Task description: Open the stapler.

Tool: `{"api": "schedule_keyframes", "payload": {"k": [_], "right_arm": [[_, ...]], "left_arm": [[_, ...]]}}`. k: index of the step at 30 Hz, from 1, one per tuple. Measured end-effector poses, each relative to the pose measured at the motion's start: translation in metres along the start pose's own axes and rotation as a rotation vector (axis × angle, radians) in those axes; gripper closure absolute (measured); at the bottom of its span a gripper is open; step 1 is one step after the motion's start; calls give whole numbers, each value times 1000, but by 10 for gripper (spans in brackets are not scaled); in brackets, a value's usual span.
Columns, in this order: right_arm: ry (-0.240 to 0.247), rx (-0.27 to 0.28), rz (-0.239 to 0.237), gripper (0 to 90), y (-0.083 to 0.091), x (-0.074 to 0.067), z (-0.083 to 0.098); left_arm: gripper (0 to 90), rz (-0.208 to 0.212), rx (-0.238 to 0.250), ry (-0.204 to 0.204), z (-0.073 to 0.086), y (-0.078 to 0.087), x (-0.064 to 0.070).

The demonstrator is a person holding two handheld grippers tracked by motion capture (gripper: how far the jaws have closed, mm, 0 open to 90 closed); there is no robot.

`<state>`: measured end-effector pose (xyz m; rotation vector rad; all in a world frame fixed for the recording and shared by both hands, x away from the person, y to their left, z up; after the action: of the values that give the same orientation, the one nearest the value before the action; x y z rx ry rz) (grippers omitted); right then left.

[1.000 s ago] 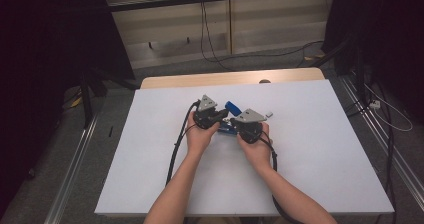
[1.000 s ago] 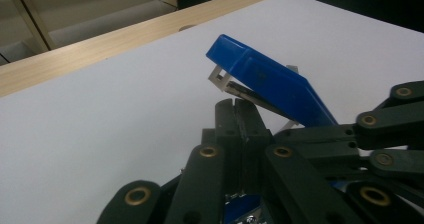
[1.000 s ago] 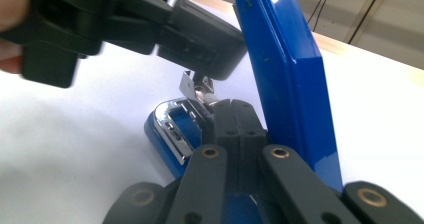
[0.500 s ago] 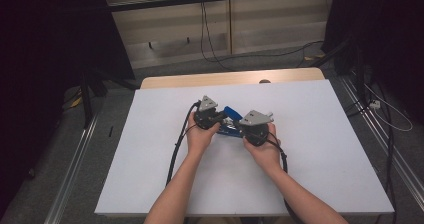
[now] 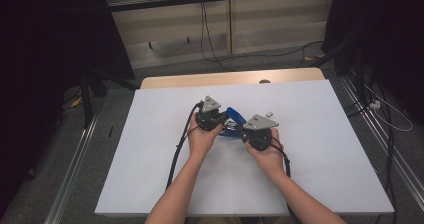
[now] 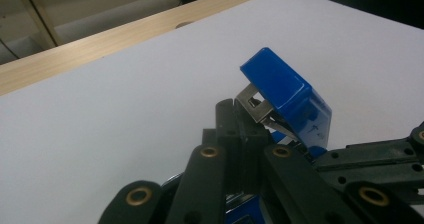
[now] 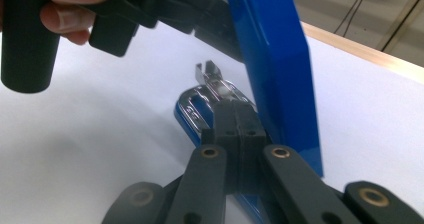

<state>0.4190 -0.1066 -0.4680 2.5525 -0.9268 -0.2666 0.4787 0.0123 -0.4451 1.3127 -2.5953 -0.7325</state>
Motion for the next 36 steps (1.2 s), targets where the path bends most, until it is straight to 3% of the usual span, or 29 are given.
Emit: {"api": "schedule_keyframes", "payload": {"k": [3, 7, 13, 21, 25, 29, 32, 36], "right_arm": [[-2, 8, -4, 900, -4, -4, -1], [-3, 12, -13, 900, -10, -7, 0], [-12, 20, -25, 900, -16, -12, 3], [-37, 28, -20, 900, -26, -9, -4], [-28, 14, 1, 900, -33, -8, -4], [-58, 24, 9, 900, -40, -6, -3], [-44, 22, 34, 900, -42, -6, -4], [-43, 54, 62, 900, -42, -6, -8]], "left_arm": [[900, -7, -2, -22, 1, 4, 1], [900, 0, -2, -24, 2, 10, 3], [900, -25, -15, -60, 4, 13, 3], [900, -20, -9, -42, 6, 11, 1], [900, -6, -7, -48, 8, 9, -4], [898, -11, 4, -35, 8, 9, -8], [898, -11, 6, -31, 8, 9, -9], [898, -12, 10, -33, 8, 9, -9]]}}
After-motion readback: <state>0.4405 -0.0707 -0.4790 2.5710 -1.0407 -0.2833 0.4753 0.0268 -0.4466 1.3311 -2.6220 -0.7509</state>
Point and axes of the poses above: each handheld gripper's, and its own axes: y roughly backward along the jaws, z roughly out of its underside, x roughly to its right, the point moved 5 cm from there along -y, roughly forward along the jaws, and after that the axes turned 14 degrees about -z, right-handed, at the moved point
